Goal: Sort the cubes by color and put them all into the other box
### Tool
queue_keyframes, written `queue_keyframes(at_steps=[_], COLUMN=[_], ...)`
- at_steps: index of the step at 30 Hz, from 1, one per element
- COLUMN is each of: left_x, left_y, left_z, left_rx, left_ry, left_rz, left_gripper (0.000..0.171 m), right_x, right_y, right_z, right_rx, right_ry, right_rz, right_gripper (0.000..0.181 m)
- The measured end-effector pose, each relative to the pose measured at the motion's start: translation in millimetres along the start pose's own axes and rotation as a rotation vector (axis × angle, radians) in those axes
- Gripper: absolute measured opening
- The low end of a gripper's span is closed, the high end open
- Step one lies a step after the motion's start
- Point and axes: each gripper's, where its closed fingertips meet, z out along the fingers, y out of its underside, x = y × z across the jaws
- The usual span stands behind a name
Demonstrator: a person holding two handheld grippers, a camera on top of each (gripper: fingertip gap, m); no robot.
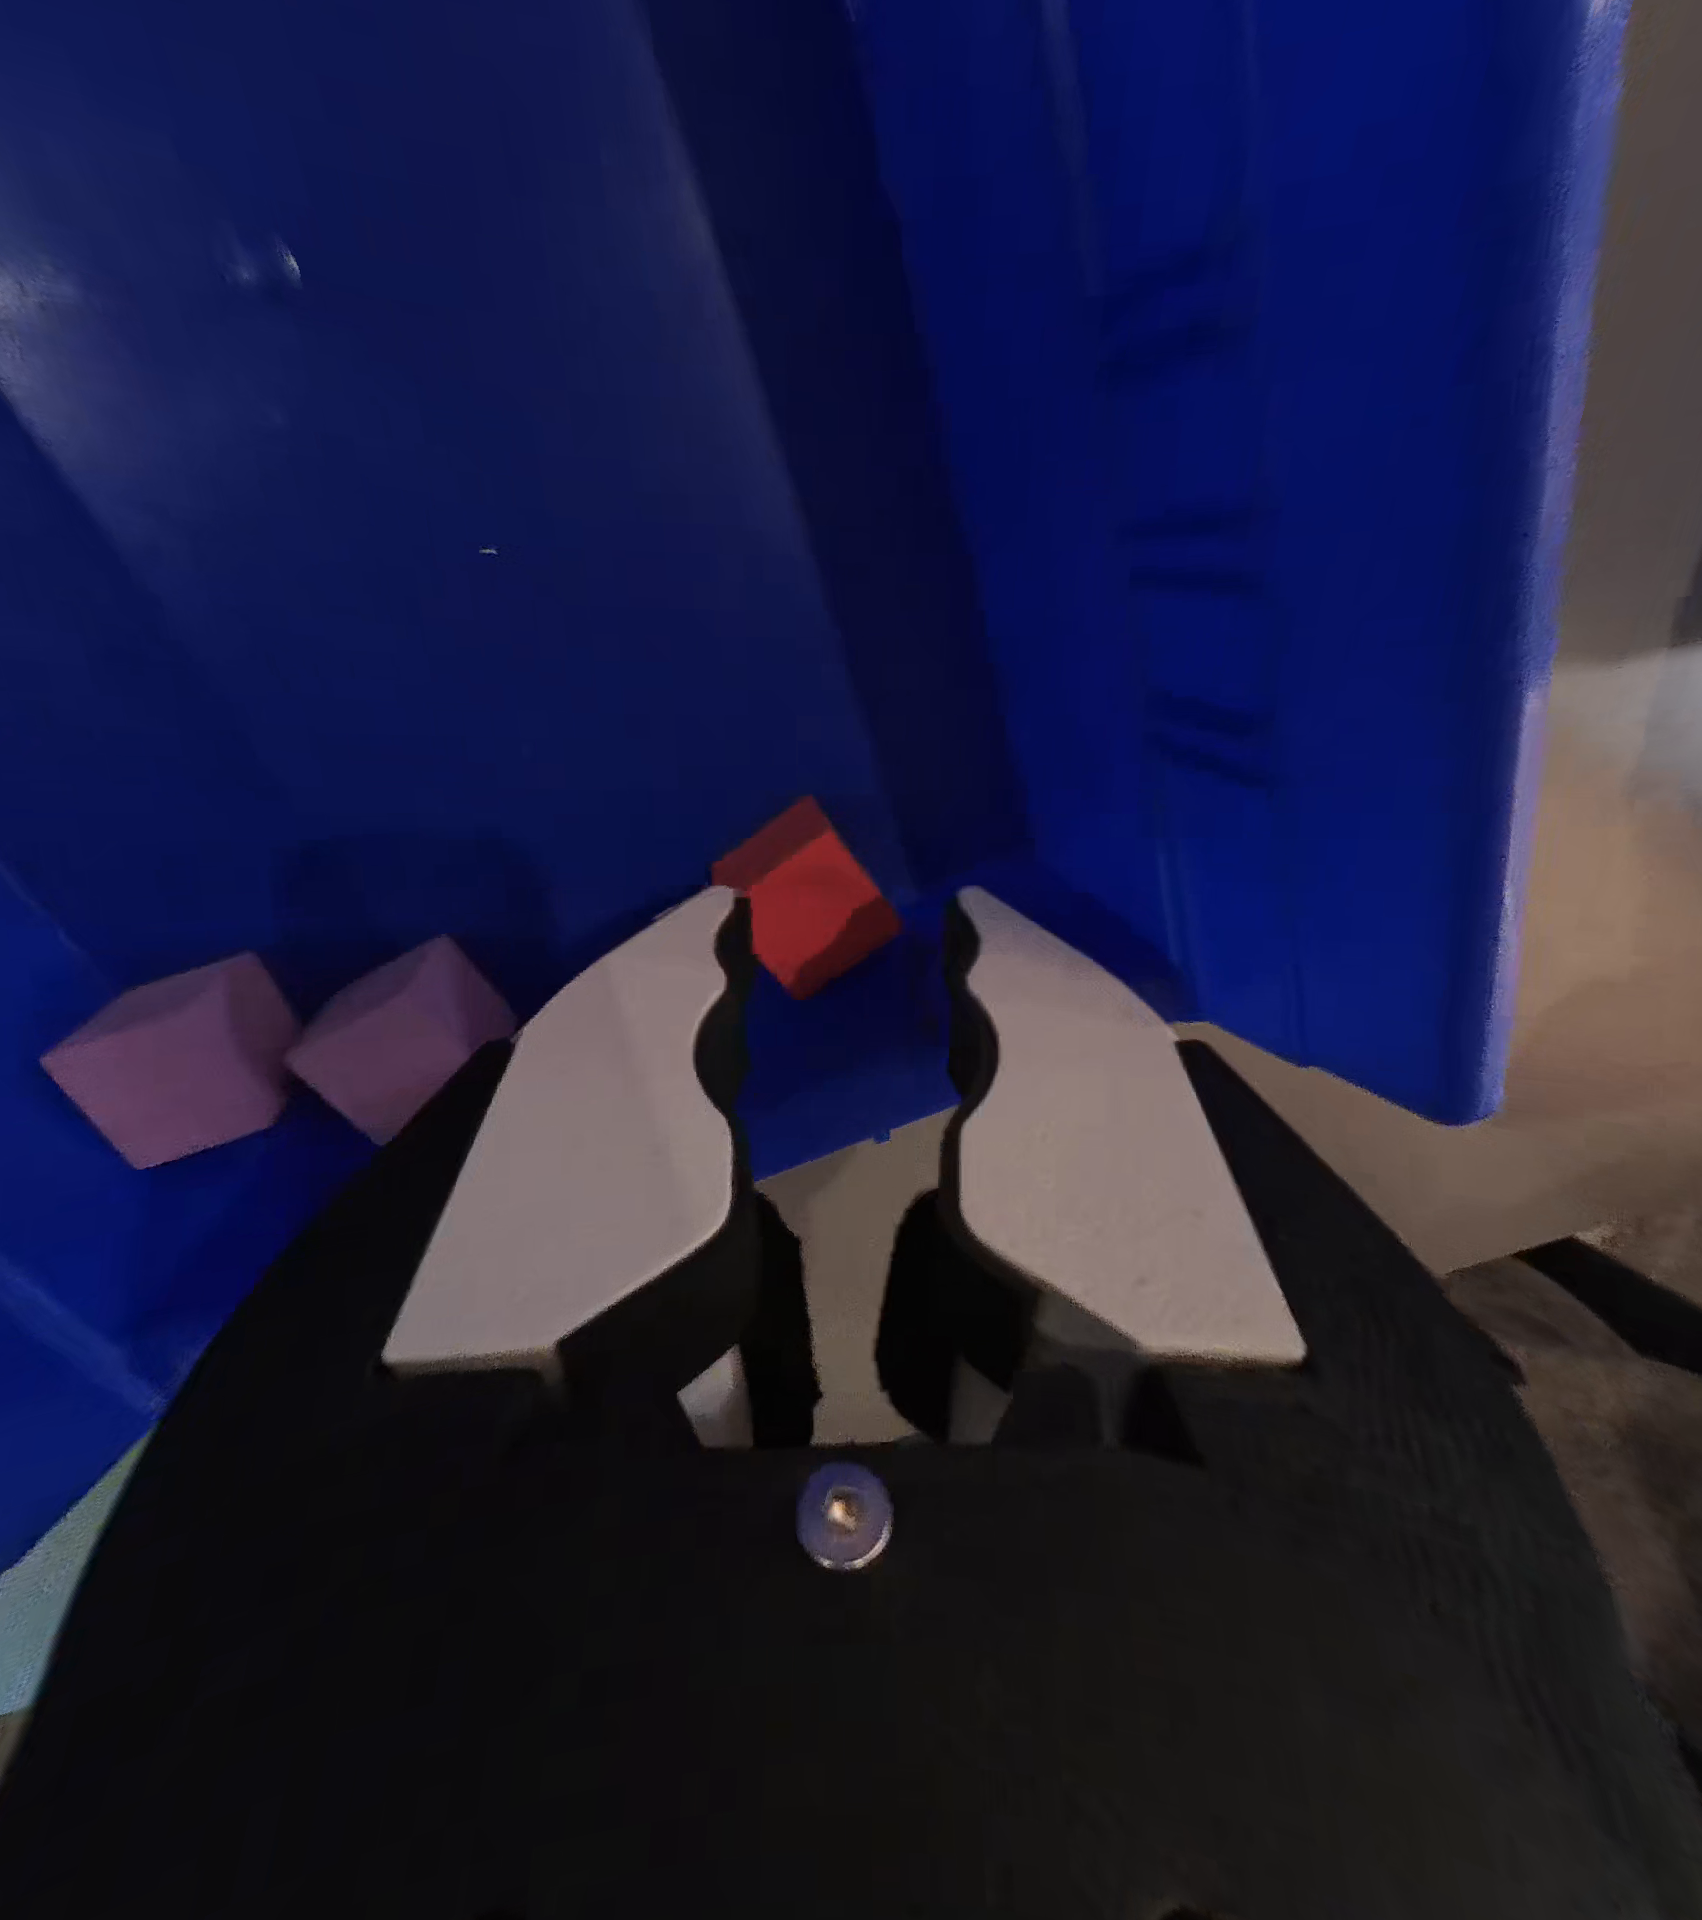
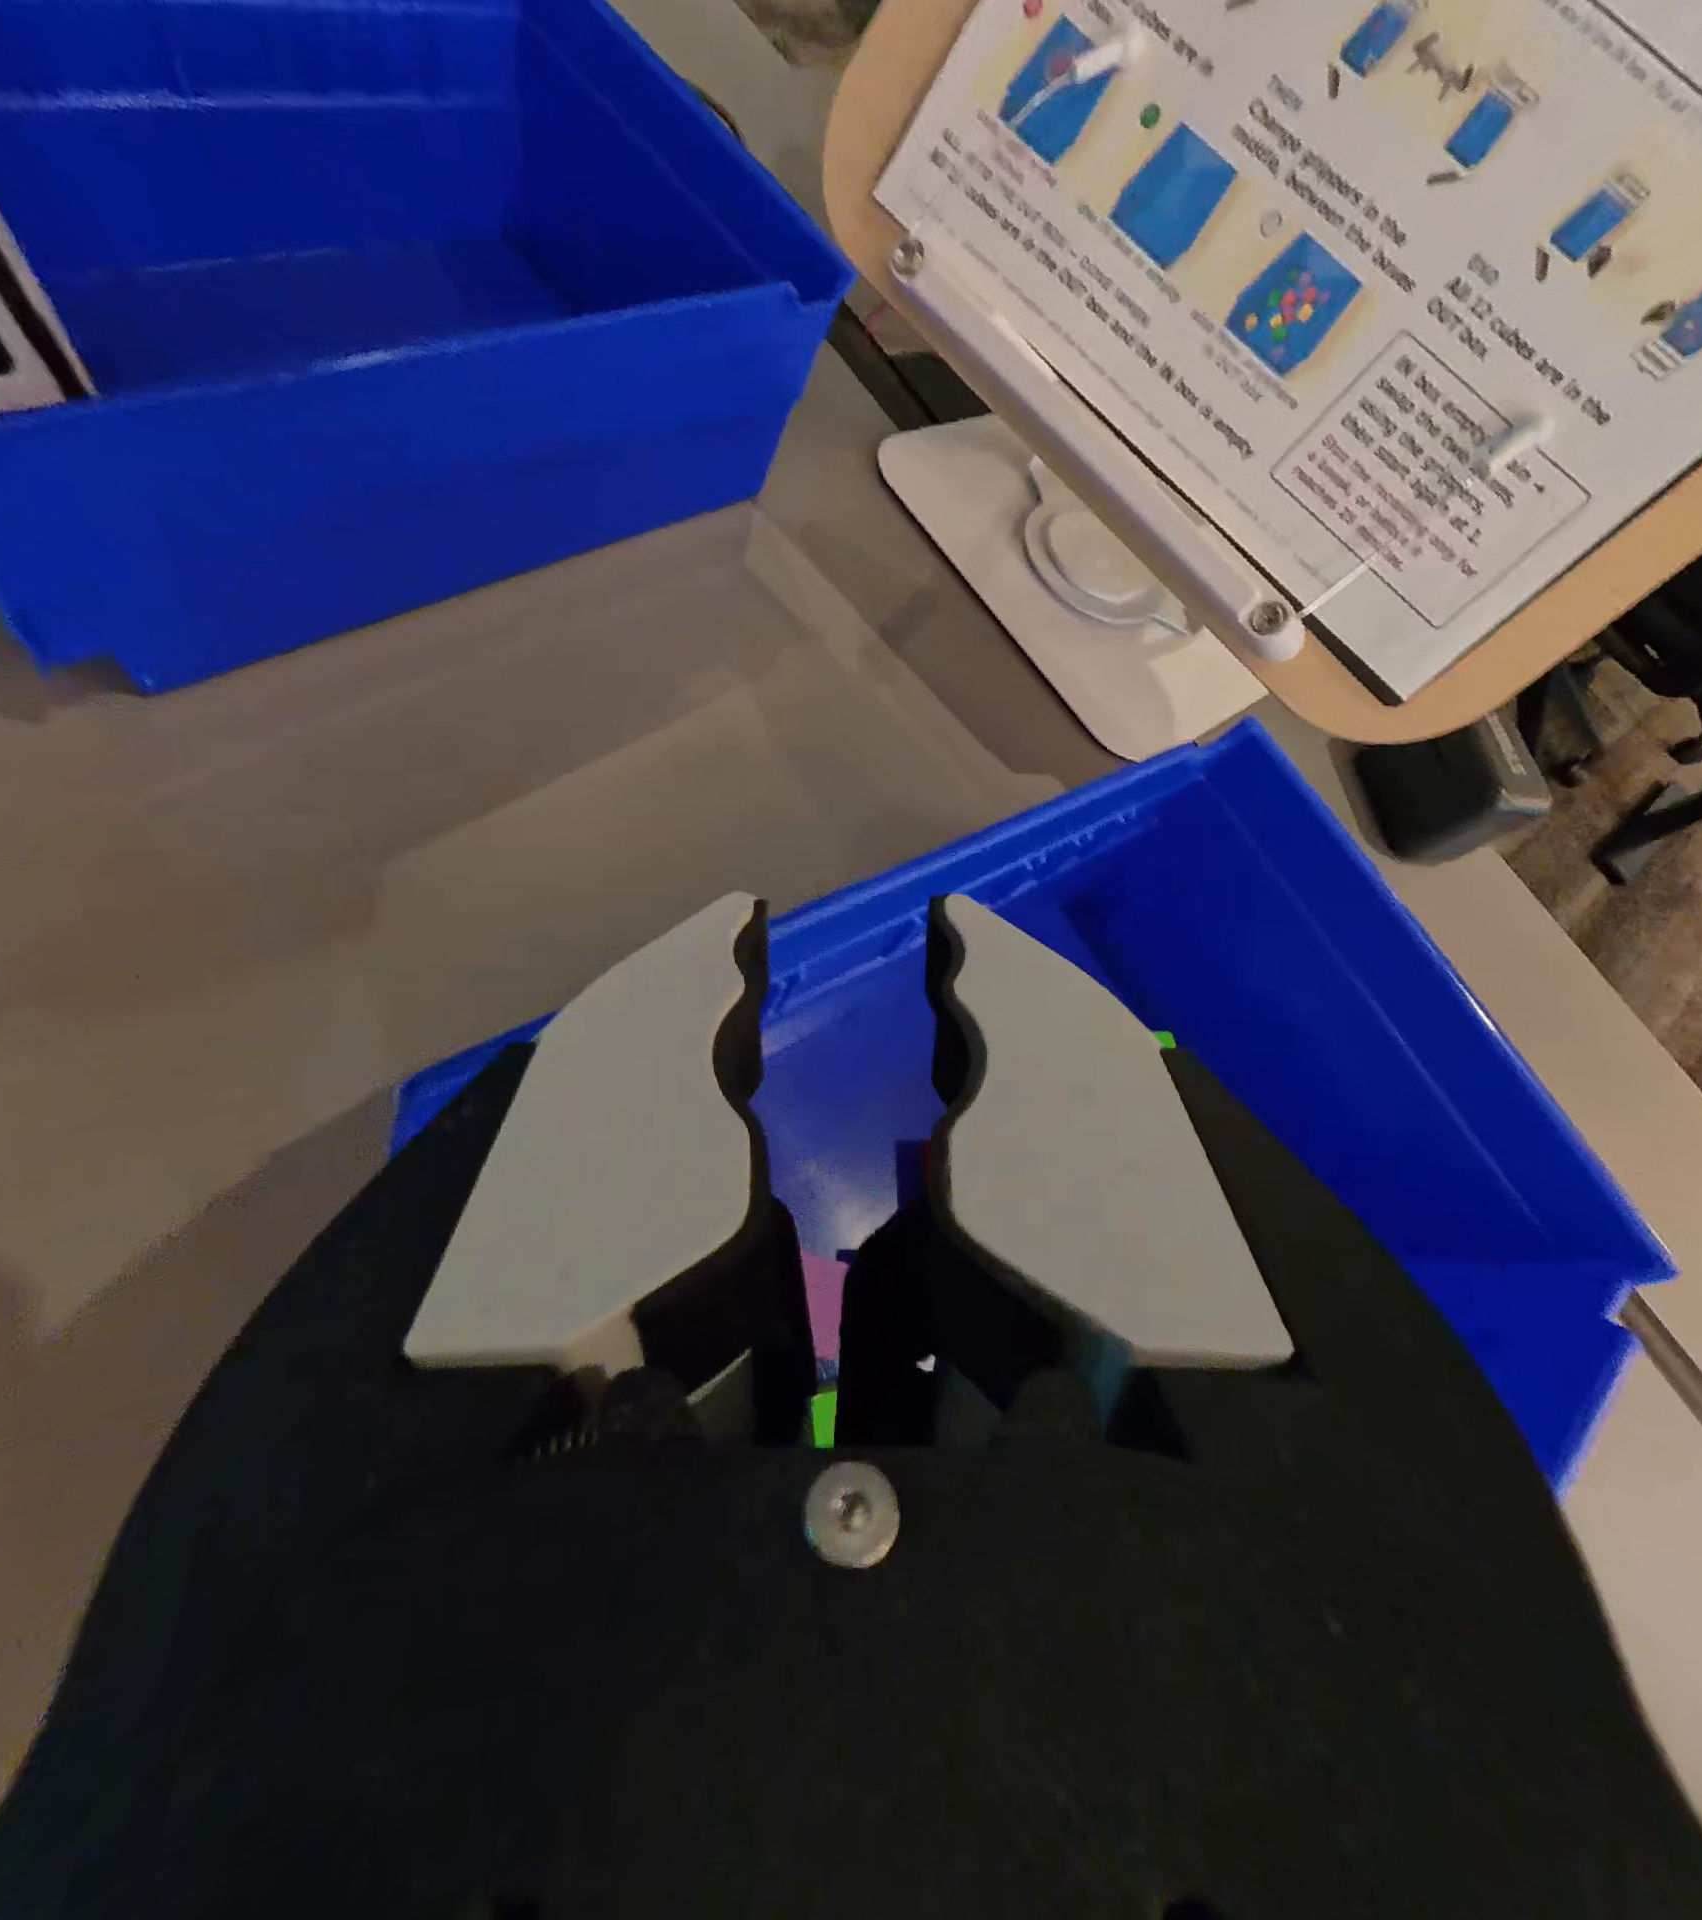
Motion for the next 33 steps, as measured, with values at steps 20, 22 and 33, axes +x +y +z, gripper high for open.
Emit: queue_keyframes(at_steps=[20,22,33], left_x=[-11,-11,41], left_y=[19,18,-28], left_z=[23,23,-53], left_rx=[-0.088,-0.096,0.299], left_ry=[-0.072,-0.056,0.713], left_rz=[-0.099,-0.093,-0.050], left_gripper=[0.031,0.030,0.030], right_x=[-5,-4,-58], right_y=[-25,-27,-33], right_z=[-24,-26,-6], right_rx=[0.142,0.151,0.146], right_ry=[-0.021,-0.016,-0.198], right_rz=[-0.017,-0.014,-0.070], right_gripper=[0.024,0.024,0.026])
